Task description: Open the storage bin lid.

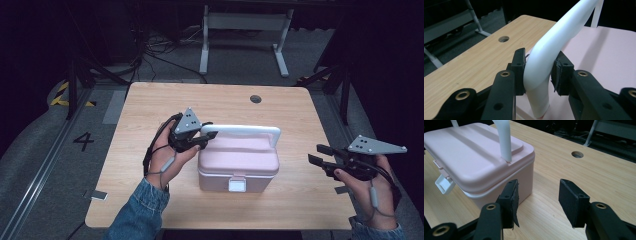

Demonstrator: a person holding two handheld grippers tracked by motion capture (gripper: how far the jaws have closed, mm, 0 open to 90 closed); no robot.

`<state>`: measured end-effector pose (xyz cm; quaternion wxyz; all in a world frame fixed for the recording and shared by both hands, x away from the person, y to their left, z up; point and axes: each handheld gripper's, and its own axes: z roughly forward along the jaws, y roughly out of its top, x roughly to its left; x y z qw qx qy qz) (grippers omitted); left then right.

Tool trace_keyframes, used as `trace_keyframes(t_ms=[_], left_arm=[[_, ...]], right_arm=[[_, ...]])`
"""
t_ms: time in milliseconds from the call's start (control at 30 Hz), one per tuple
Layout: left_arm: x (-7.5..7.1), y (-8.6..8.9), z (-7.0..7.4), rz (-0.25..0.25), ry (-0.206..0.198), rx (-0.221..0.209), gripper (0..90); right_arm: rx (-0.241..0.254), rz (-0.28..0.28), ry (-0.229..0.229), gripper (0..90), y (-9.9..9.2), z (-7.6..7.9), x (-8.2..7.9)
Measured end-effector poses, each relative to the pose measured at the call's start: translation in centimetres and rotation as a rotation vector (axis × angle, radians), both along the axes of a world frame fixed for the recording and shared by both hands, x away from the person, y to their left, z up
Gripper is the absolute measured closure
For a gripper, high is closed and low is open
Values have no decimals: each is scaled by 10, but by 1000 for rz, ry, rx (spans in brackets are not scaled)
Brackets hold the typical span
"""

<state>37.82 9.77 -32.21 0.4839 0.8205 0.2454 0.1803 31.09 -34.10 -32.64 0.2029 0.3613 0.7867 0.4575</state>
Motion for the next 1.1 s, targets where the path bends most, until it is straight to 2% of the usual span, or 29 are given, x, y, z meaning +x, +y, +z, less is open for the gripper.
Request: trace_keyframes(t_ms=[200,367,533,767,1100], left_arm=[[9,1,4,3,36,-24,682],[16,1,10,12,84,-44,682],[23,1,15,10,103,-45,682],[34,3,19,25,150,-90,676],[50,4,24,41,192,-117,674]], right_arm=[[10,20,-3,526,3,2,0],[15,47,0,550,5,2,0],[20,58,-9,581,6,4,-2],[20,82,-19,601,9,6,-4],[21,98,-24,664,13,6,-4]])
